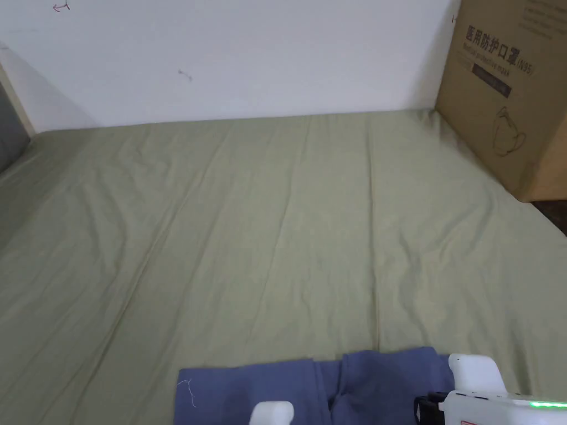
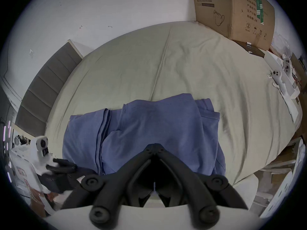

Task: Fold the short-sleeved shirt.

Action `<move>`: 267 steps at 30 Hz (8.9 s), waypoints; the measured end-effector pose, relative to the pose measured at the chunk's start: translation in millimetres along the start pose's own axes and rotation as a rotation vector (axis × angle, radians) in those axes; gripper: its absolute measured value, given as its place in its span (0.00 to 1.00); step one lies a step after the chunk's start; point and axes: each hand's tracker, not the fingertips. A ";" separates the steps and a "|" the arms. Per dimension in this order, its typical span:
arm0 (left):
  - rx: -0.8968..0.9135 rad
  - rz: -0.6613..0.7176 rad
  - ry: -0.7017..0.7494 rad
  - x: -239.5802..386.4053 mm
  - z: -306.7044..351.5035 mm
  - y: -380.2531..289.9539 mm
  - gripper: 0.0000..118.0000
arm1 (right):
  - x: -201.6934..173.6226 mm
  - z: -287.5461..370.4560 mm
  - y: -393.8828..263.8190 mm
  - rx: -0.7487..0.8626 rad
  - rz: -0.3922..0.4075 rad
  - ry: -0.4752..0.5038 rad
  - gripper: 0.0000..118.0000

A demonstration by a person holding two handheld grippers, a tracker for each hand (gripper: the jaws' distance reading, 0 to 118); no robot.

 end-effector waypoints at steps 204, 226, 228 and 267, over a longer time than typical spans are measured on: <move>-0.134 0.109 1.098 -350.4 346.8 113.5 0.45 | -96.8 -67.5 58.1 -0.132 -0.066 0.125 0.00; 0.325 0.255 0.659 -242.3 322.5 78.6 0.00 | -66.4 -61.1 49.5 -0.112 -0.134 0.105 0.00; 0.334 0.232 0.666 -214.8 305.2 77.6 0.00 | -64.7 -55.2 47.4 -0.094 -0.129 0.115 0.00; 0.998 -0.396 0.878 126.7 198.7 77.3 0.71 | -134.1 134.7 82.8 0.843 0.225 -0.158 0.66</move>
